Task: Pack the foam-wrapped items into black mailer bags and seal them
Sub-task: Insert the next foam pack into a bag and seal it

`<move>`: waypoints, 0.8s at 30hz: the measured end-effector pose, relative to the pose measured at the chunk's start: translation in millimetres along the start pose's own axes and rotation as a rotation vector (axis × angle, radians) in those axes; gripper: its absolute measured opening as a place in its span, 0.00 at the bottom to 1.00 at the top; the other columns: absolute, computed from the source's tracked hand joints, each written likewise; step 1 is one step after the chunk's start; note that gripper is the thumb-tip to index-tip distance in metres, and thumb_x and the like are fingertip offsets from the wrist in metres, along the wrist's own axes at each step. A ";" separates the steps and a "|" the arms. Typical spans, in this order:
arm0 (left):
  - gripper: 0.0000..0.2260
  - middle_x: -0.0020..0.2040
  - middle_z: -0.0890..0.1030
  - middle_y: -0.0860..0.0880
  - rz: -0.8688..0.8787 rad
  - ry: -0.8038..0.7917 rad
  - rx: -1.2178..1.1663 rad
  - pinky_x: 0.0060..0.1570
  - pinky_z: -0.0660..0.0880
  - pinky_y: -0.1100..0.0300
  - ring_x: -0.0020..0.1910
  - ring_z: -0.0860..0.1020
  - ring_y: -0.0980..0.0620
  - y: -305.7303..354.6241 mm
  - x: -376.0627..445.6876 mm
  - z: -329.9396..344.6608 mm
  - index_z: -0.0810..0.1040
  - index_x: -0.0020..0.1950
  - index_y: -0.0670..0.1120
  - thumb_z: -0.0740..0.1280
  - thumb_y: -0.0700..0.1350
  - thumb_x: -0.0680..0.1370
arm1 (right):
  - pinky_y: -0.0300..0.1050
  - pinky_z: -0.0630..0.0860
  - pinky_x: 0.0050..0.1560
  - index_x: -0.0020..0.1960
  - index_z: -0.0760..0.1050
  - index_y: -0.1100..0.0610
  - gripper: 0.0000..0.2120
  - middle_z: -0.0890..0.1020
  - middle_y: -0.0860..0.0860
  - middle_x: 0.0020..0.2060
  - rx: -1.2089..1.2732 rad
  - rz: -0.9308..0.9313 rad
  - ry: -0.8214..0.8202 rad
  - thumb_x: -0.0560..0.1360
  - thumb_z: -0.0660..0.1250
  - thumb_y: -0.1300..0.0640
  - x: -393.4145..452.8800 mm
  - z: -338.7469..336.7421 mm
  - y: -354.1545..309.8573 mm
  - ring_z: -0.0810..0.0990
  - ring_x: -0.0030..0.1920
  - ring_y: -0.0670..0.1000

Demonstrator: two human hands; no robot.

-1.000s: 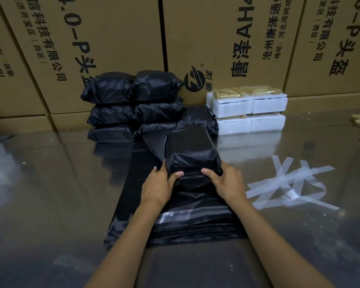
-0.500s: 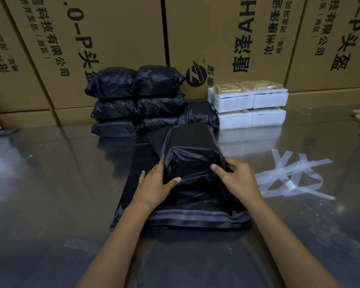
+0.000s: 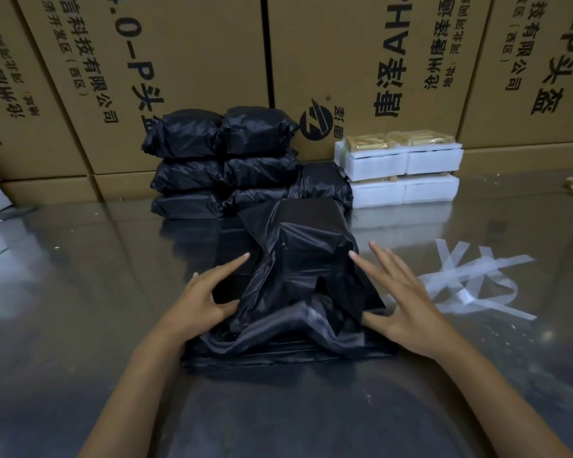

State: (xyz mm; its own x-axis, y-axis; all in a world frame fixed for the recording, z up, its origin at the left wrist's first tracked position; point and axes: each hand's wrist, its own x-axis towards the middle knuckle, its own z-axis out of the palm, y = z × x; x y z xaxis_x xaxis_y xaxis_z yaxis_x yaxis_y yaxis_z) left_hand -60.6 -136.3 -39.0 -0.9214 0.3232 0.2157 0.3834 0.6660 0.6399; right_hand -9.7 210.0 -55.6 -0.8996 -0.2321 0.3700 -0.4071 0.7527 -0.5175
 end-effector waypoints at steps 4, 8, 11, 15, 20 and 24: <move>0.37 0.76 0.60 0.64 0.043 -0.181 -0.158 0.77 0.53 0.57 0.78 0.52 0.62 8.7 -2.1 -2.3 0.60 0.75 0.68 0.71 0.38 0.77 | 0.61 0.54 0.78 0.68 0.71 0.32 0.29 0.57 0.39 0.79 0.154 -0.033 0.060 0.74 0.72 0.56 3.0 5.0 -9.4 0.48 0.80 0.43; 0.28 0.78 0.58 0.63 0.089 -0.084 -0.280 0.70 0.65 0.61 0.77 0.52 0.64 21.3 -1.4 2.2 0.71 0.69 0.65 0.68 0.36 0.79 | 0.53 0.62 0.76 0.56 0.81 0.44 0.19 0.75 0.46 0.70 0.389 -0.006 0.265 0.75 0.71 0.67 6.0 3.9 -13.6 0.65 0.76 0.48; 0.14 0.72 0.70 0.64 0.130 0.079 -0.490 0.67 0.68 0.65 0.72 0.64 0.66 32.1 -0.4 5.1 0.82 0.58 0.63 0.67 0.47 0.77 | 0.42 0.71 0.70 0.55 0.82 0.51 0.17 0.83 0.46 0.59 0.538 0.025 0.356 0.76 0.68 0.71 7.3 1.8 -17.3 0.77 0.66 0.43; 0.11 0.57 0.84 0.56 0.114 0.272 -0.639 0.59 0.75 0.65 0.61 0.79 0.56 33.6 1.8 6.8 0.85 0.51 0.57 0.67 0.42 0.77 | 0.28 0.75 0.49 0.50 0.83 0.49 0.12 0.87 0.40 0.44 0.739 0.179 0.413 0.79 0.66 0.64 6.8 2.2 -27.1 0.84 0.49 0.38; 0.10 0.54 0.85 0.48 0.053 0.368 -0.805 0.57 0.76 0.49 0.56 0.81 0.46 35.7 2.0 7.3 0.85 0.52 0.51 0.70 0.51 0.74 | 0.27 0.76 0.45 0.50 0.83 0.48 0.07 0.87 0.43 0.44 0.884 0.280 0.541 0.80 0.66 0.55 4.7 -4.8 -30.1 0.85 0.47 0.40; 0.10 0.50 0.85 0.50 0.055 0.390 -0.788 0.39 0.80 0.56 0.44 0.82 0.50 44.1 -1.4 10.7 0.85 0.51 0.54 0.68 0.54 0.74 | 0.28 0.76 0.43 0.50 0.83 0.49 0.07 0.87 0.44 0.43 0.861 0.269 0.578 0.80 0.65 0.54 -0.5 -6.1 -35.9 0.84 0.45 0.40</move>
State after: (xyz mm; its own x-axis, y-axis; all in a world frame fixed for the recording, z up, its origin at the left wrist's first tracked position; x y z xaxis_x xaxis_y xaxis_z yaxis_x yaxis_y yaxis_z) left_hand -41.8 -100.2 -18.9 -0.9140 -0.0073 0.4058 0.4056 -0.0477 0.9128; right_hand 6.3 186.9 -32.5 -0.8572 0.3735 0.3546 -0.3841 -0.0048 -0.9233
